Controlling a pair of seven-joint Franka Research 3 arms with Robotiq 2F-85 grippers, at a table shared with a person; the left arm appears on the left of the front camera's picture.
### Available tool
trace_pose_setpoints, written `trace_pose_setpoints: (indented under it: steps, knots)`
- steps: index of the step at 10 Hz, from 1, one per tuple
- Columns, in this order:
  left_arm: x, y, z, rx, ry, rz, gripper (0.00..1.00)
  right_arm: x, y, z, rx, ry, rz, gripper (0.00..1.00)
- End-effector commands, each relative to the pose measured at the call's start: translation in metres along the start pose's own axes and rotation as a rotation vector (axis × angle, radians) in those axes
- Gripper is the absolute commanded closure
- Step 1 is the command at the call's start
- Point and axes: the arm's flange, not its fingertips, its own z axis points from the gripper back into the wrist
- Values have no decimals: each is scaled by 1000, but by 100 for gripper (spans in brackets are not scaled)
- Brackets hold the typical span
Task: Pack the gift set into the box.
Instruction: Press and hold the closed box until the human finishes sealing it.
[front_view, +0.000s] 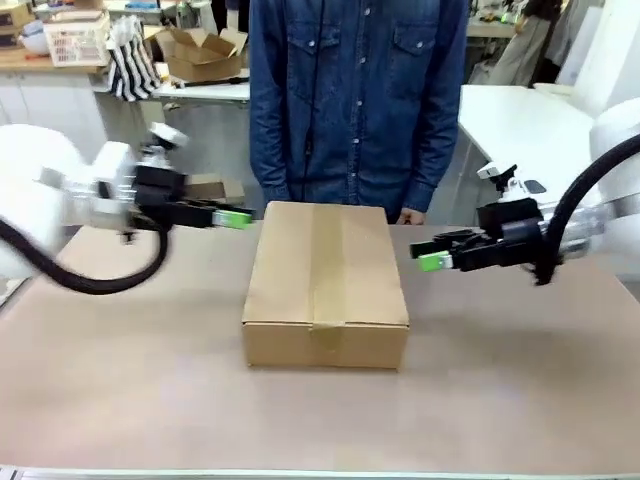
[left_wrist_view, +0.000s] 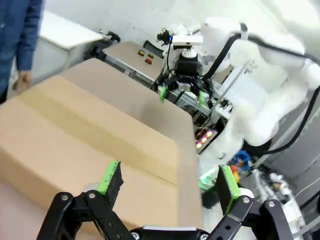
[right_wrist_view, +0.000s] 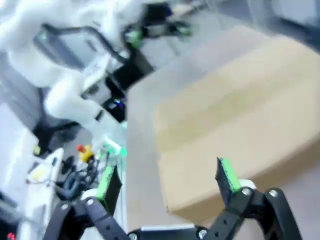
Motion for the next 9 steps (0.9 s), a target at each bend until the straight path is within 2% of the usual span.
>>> trace_pose_setpoints:
  steps: [1,3,4,5,6,9]
  knots:
    - [-2,-38,52,-2,1,163,0,-34,48,75,-76,98,-299,0]
    - [-36,-51,106,69,-14,369,0,-69,31,130,-324,-55,-590,0]
    - [-56,-50,121,-8,-95,394,0,-85,19,143,-299,-141,-595,0]
    - [-26,-45,91,54,-11,277,0,-97,2,134,-337,-115,-592,0]
    - [-26,-45,91,54,-11,277,0,-40,-12,163,-328,-29,-532,0]
    - [-26,-45,91,54,-11,277,0,-40,-12,163,-328,-29,-532,0]
